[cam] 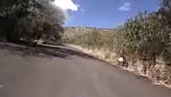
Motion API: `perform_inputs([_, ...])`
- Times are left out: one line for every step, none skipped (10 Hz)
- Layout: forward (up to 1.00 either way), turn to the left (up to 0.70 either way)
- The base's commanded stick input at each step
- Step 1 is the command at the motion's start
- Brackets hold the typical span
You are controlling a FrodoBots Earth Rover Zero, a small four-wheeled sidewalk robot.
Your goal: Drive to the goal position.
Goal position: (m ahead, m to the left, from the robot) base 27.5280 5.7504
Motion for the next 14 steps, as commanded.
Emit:
perform_inputs([0.50, 0.00])
perform_inputs([0.50, 0.00])
perform_inputs([0.50, 0.00])
perform_inputs([0.50, 0.00])
perform_inputs([0.50, 0.00])
perform_inputs([0.50, 0.00])
perform_inputs([0.50, 0.00])
perform_inputs([0.50, 0.00])
perform_inputs([0.50, 0.00])
perform_inputs([0.50, 0.00])
perform_inputs([0.50, 0.00])
perform_inputs([0.50, 0.00])
perform_inputs([0.50, 0.00])
perform_inputs([0.50, 0.00])
